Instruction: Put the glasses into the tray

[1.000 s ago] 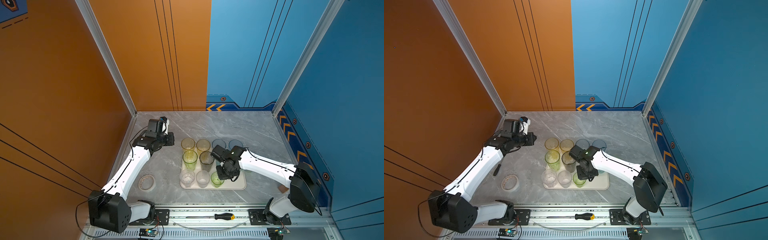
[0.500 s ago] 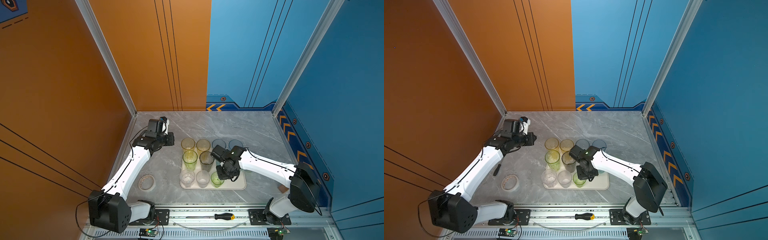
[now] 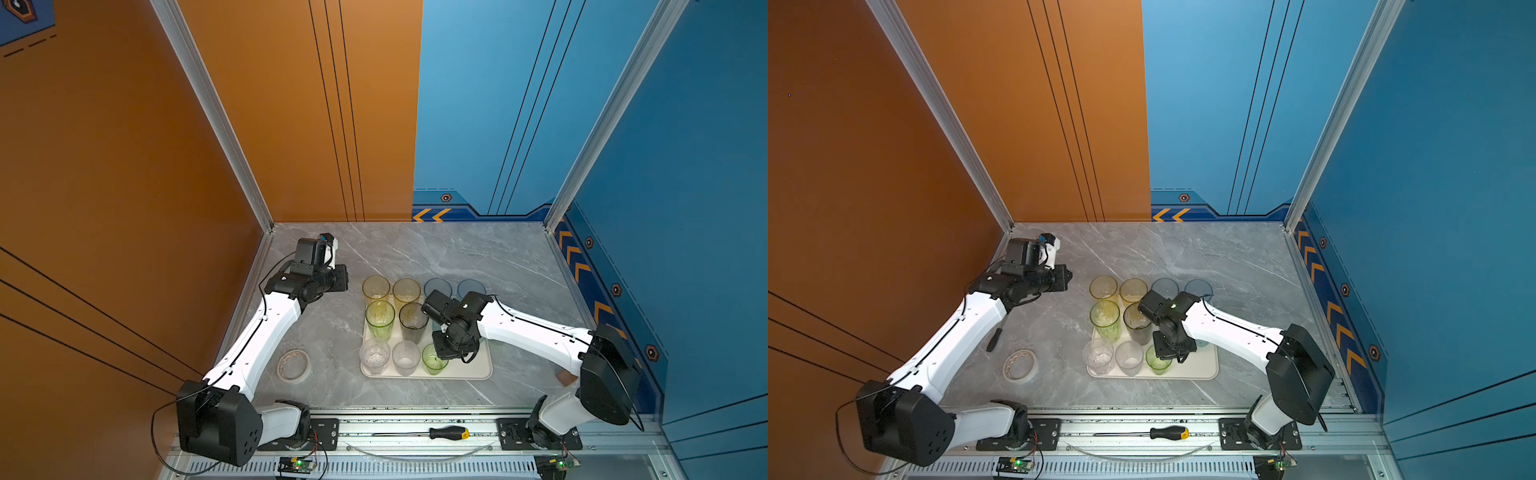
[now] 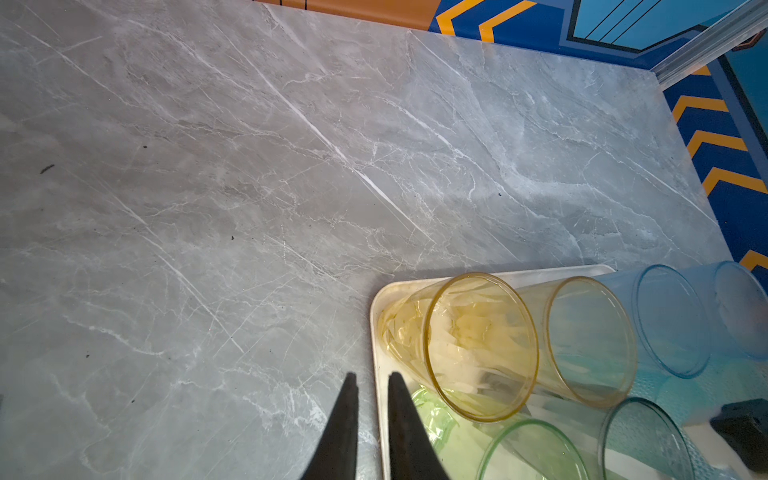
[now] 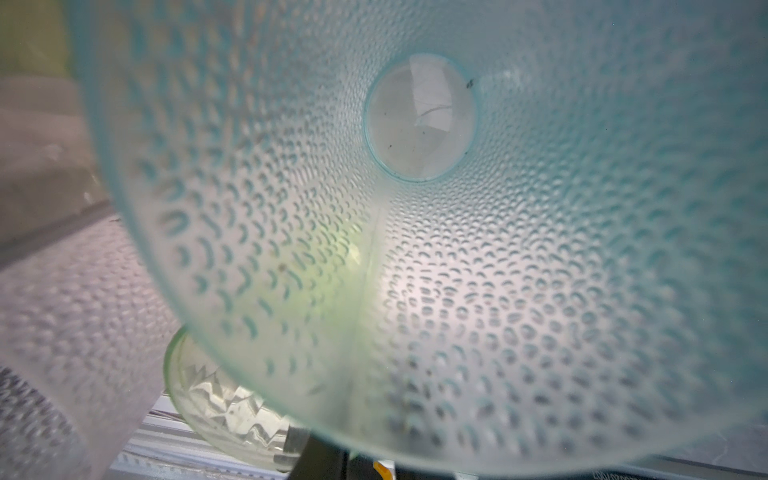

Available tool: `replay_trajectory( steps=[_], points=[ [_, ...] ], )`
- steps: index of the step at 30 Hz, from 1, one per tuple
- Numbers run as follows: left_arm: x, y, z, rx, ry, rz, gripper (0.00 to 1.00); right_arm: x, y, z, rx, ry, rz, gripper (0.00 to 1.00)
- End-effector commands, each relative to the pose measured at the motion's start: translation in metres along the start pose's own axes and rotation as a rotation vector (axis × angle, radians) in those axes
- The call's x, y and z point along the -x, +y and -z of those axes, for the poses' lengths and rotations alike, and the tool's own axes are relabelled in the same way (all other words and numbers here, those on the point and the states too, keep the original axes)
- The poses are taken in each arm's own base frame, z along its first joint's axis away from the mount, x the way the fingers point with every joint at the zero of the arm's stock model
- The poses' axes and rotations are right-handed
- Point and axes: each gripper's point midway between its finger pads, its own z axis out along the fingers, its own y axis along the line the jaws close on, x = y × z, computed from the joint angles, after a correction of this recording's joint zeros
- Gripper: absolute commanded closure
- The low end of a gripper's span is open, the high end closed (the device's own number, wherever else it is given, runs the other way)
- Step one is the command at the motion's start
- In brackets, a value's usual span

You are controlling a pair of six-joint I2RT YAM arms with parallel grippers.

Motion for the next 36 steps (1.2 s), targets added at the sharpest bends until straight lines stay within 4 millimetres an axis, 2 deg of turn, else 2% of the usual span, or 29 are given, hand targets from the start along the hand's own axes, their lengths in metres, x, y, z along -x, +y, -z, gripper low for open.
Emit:
replay_trajectory(
  steps=[1,14,20,24,30,32,36],
  points=[
    [-0.008,0.008,0.004,0.029,0.011,-0.005,0.84,0.000,-0.004,0.013,-0.009,-0.034,0.014,0.81],
    [-0.012,0.012,0.002,0.045,0.020,-0.005,0.84,-0.001,0.002,0.033,0.058,-0.072,0.021,0.77],
    [-0.012,0.014,0.002,0.058,0.019,-0.011,0.84,-0.011,0.003,0.051,0.114,-0.091,0.049,0.78],
    [-0.011,0.017,0.004,0.072,0.009,-0.010,0.84,-0.015,-0.006,0.070,0.123,-0.133,0.055,0.77],
    [-0.006,0.014,0.007,0.066,-0.004,-0.012,0.83,0.000,-0.050,0.112,0.095,-0.298,-0.055,0.77],
    [-0.004,0.013,0.008,0.062,-0.007,-0.013,0.83,0.004,-0.071,0.126,0.066,-0.346,-0.109,0.77],
    [0.000,0.013,0.009,0.065,-0.006,-0.018,0.83,0.005,-0.127,0.141,-0.049,-0.386,-0.263,0.78]
  ],
)
